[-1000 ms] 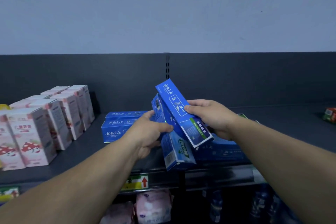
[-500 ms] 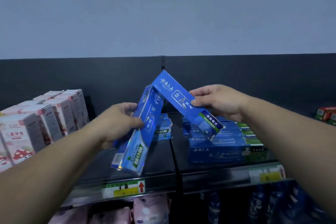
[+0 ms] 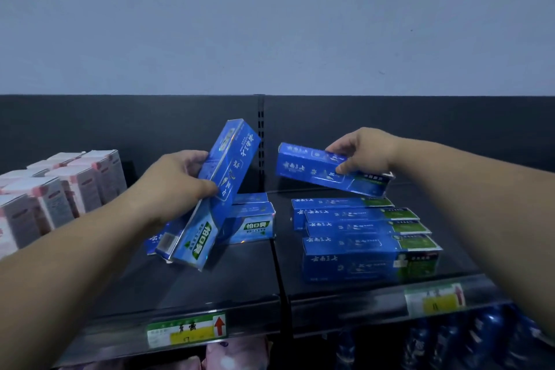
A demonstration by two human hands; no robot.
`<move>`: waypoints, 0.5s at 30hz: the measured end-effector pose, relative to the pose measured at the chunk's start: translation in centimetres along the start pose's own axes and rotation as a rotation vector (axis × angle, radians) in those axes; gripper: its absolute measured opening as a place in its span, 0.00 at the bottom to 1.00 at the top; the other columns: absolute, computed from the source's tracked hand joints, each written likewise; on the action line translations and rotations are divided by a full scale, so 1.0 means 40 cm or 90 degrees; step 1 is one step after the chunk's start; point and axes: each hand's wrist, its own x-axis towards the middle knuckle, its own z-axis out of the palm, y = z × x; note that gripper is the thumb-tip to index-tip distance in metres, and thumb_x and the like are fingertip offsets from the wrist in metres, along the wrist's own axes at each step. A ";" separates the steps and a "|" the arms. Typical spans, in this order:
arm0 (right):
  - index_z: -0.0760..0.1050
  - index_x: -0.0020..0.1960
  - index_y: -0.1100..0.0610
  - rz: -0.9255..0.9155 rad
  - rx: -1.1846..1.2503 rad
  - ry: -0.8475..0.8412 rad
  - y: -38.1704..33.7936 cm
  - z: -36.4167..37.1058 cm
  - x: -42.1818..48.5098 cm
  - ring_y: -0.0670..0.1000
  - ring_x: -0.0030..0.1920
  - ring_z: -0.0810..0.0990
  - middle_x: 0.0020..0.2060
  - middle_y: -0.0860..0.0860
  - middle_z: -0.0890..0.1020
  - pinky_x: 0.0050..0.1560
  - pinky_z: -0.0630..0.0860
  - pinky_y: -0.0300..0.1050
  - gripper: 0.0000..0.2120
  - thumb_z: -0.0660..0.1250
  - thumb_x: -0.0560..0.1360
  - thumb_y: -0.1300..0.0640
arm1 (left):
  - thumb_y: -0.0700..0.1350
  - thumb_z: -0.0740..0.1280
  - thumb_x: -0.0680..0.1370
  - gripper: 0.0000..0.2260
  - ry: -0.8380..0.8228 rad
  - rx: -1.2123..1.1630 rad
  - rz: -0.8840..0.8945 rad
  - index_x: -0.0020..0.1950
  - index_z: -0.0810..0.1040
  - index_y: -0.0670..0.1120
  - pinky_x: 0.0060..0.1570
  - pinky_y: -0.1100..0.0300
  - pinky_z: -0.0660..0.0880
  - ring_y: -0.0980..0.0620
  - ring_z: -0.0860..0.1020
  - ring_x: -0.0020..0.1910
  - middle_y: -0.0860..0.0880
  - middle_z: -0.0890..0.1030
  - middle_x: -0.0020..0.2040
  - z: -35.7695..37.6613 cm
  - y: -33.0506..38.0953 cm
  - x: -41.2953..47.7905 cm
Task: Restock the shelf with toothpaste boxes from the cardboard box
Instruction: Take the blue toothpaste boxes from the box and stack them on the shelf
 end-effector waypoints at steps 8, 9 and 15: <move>0.72 0.70 0.47 -0.017 -0.194 0.006 0.092 0.048 0.095 0.50 0.61 0.76 0.62 0.47 0.79 0.58 0.68 0.38 0.24 0.71 0.75 0.58 | 0.30 0.69 0.72 0.20 0.049 -0.007 0.031 0.55 0.78 0.53 0.45 0.57 0.80 0.59 0.83 0.42 0.60 0.85 0.43 0.038 -0.010 0.035; 0.73 0.69 0.48 -0.019 -0.193 -0.017 0.099 0.057 0.101 0.50 0.59 0.77 0.59 0.46 0.80 0.57 0.67 0.37 0.24 0.71 0.75 0.59 | 0.30 0.69 0.72 0.19 0.048 -0.005 0.035 0.51 0.78 0.54 0.42 0.61 0.80 0.61 0.83 0.40 0.62 0.84 0.41 0.041 -0.011 0.036; 0.77 0.65 0.51 -0.015 -0.132 -0.121 0.118 0.099 0.115 0.48 0.53 0.79 0.54 0.47 0.83 0.57 0.71 0.38 0.19 0.67 0.77 0.64 | 0.29 0.68 0.72 0.20 0.044 0.000 0.018 0.56 0.78 0.51 0.36 0.65 0.77 0.61 0.83 0.40 0.58 0.85 0.45 0.056 -0.018 0.033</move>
